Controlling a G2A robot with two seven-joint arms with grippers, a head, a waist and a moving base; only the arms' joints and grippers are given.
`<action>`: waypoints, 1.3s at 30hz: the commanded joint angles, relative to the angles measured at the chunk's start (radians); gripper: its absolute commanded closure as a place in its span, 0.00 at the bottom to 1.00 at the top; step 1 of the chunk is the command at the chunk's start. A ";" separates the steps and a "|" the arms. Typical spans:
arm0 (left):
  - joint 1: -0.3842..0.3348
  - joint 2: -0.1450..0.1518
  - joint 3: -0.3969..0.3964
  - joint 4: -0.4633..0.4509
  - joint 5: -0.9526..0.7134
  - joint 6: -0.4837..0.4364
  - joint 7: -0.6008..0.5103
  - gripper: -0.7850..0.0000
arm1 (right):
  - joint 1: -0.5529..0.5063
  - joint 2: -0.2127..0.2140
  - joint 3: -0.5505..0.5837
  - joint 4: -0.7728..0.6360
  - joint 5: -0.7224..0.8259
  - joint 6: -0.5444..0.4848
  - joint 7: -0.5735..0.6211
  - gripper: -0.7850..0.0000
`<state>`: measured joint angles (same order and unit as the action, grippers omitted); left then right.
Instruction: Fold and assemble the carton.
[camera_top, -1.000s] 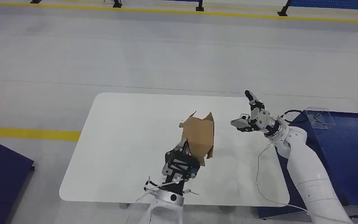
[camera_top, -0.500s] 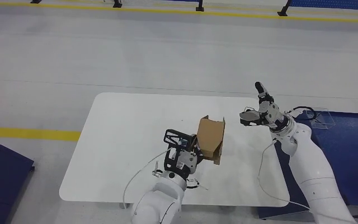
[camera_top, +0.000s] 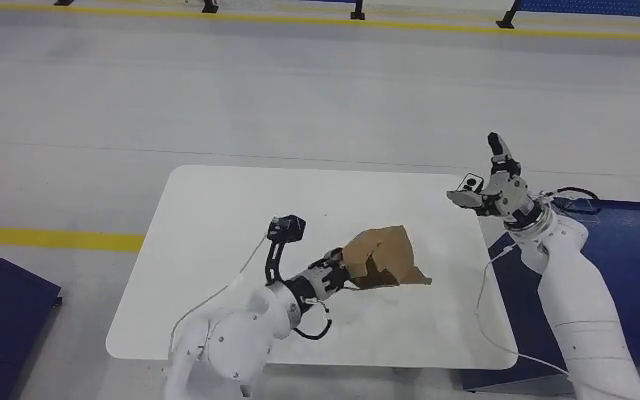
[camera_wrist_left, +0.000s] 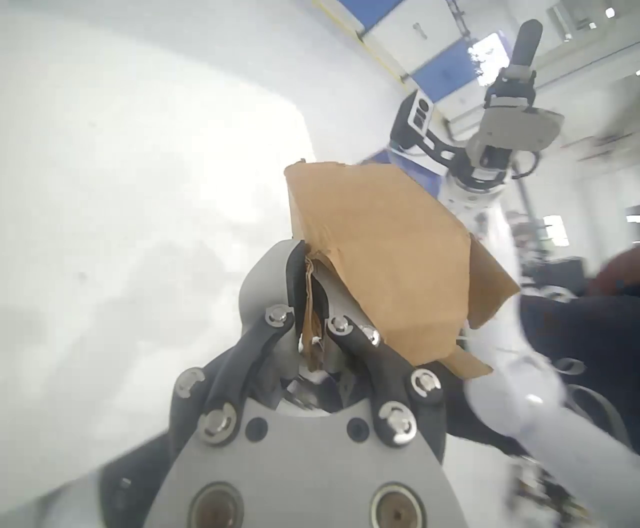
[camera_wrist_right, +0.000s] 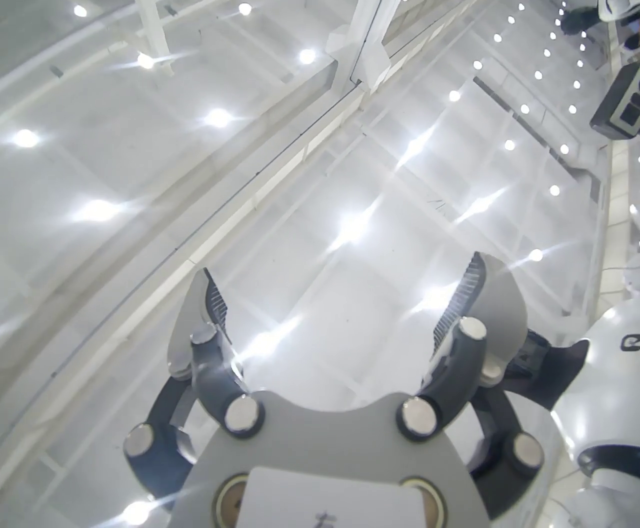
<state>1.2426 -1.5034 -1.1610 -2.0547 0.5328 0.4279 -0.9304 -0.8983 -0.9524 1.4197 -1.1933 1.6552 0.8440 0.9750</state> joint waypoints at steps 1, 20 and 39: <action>-0.022 -0.001 -0.054 0.043 -0.257 0.016 -0.068 1.00 | -0.020 0.013 -0.002 -0.015 -0.066 -0.054 0.056 0.00; -0.174 0.008 -0.061 0.383 -0.803 0.139 -0.203 1.00 | -0.078 0.188 -0.244 -0.098 -0.211 -0.481 0.482 0.06; -0.178 0.032 0.025 0.396 -0.853 0.110 -0.144 1.00 | -0.035 0.299 -0.474 -0.143 -0.154 -0.509 0.510 0.20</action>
<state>1.0660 -1.4724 -1.1398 -1.6627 -0.3177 0.5385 -1.0746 -0.9364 -0.6568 0.9528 -1.3374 1.5037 0.3401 1.4800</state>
